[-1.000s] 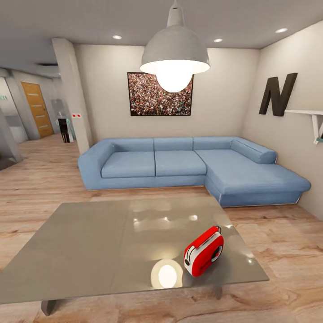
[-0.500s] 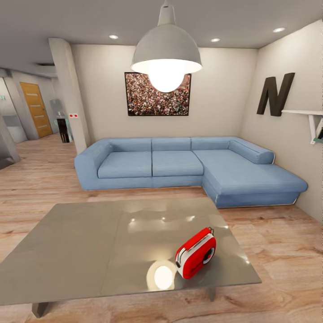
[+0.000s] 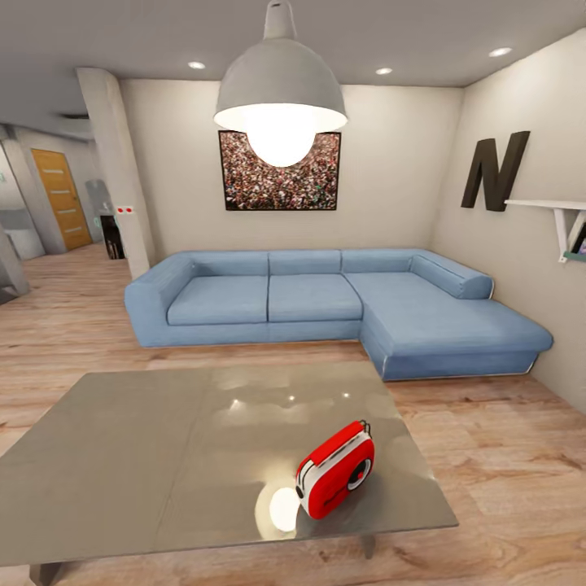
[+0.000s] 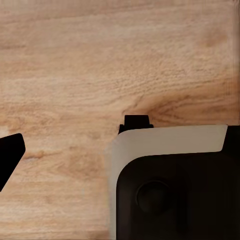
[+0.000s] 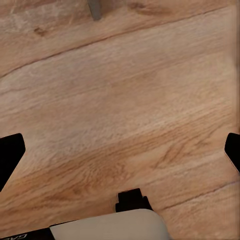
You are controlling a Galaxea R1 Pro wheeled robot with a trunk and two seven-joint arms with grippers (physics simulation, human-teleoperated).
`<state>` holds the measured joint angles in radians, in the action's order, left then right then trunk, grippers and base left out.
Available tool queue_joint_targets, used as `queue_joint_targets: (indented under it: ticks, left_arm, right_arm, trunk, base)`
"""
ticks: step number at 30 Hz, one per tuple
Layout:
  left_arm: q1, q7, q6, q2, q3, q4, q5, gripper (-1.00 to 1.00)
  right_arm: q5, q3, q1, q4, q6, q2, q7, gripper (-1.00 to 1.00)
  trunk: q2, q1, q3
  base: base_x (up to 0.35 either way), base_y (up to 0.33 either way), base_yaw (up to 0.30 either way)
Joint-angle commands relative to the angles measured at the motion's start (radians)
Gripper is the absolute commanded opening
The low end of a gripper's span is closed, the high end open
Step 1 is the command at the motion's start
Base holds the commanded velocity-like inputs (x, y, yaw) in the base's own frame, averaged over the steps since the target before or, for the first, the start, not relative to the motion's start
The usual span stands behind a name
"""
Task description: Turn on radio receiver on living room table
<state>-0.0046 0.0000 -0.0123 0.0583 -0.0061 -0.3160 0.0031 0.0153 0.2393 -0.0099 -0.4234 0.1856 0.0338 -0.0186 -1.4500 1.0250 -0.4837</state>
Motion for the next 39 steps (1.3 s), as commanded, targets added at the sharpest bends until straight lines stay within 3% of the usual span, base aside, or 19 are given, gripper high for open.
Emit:
queue_joint_targets:
  ticks: [1,39]
  left_arm:
    - [0.000,0.000,0.000,0.000,0.000,0.000,0.000,1.00]
    - [0.000,0.000,0.000,0.000,0.000,0.000,0.000,1.00]
  right_arm:
    - [0.000,0.000,0.000,0.000,0.000,0.000,0.000,1.00]
    - [0.000,0.000,0.001,0.000,0.000,0.000,0.000,1.00]
  trunk:
    - [0.000,0.000,0.000]
    - [0.000,0.000,0.000]
  base:
    - [0.091,-0.162,0.000]
    - [0.020,-0.119,0.000]
